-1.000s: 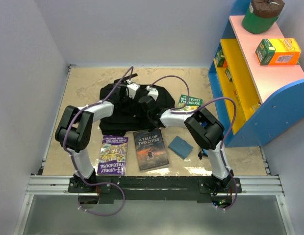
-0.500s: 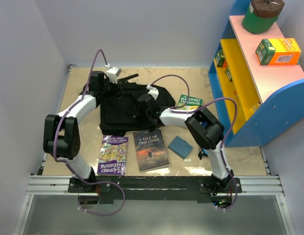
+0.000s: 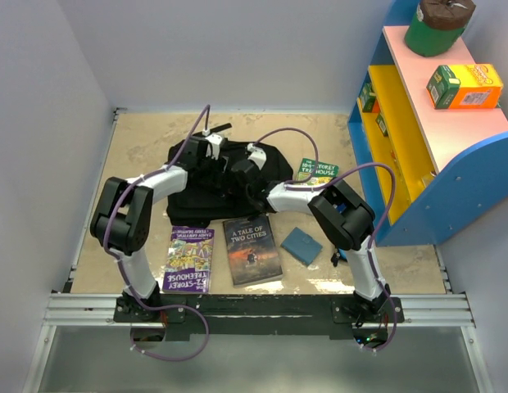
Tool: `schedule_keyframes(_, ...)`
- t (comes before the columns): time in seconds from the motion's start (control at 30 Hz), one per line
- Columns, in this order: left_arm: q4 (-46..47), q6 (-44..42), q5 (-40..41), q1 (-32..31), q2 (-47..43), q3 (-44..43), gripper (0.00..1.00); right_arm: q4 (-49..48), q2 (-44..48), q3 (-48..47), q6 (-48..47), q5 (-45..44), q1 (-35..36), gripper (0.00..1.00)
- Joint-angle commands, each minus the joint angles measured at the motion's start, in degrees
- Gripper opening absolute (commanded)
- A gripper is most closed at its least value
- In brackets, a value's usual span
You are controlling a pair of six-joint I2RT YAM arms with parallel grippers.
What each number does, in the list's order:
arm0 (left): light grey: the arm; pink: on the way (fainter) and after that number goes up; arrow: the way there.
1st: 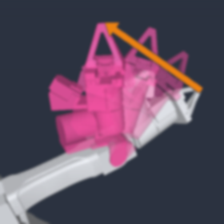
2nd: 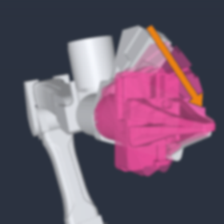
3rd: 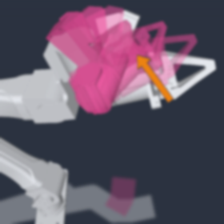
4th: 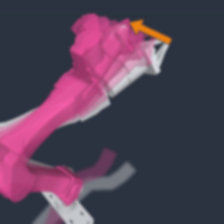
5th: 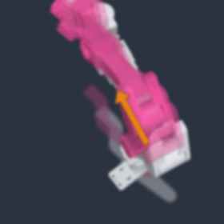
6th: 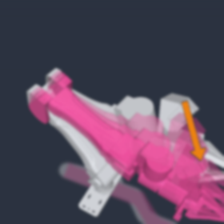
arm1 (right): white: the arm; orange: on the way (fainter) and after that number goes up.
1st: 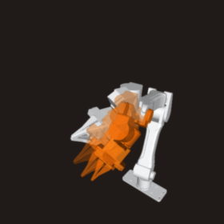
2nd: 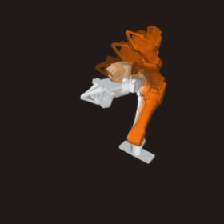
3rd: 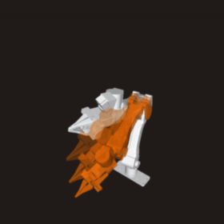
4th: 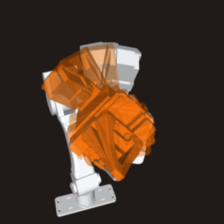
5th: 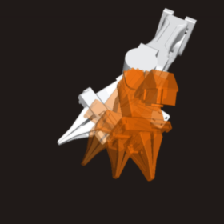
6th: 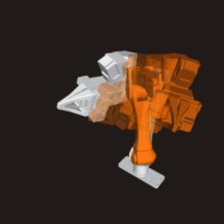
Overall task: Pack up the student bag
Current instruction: Adjust the student bag at the center of the board.
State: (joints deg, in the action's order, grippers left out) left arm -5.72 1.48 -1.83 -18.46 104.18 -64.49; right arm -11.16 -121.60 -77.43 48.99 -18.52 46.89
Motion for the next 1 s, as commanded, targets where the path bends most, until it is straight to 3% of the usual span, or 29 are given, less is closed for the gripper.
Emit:
schedule_keyframes(0.0,1.67,-0.68,9.12,-1.14,1.20,-0.02,0.78,0.08,0.31,1.40,1.54,0.77,1.09,0.00)
schedule_keyframes(0.37,-0.87,-3.94,6.76,-3.16,8.58,-1.69,0.74,-1.85,1.37,4.21,1.28,1.56,1.27,0.00)
schedule_keyframes(0.7,-2.99,0.37,-0.28,-3.08,5.86,-4.68,0.79,-2.47,1.54,4.83,-0.13,1.56,1.80,0.00)
schedule_keyframes(0.97,-3.07,-0.95,3.93,-3.16,9.90,-5.56,0.78,-2.90,1.19,4.65,-0.13,2.18,2.06,0.00)
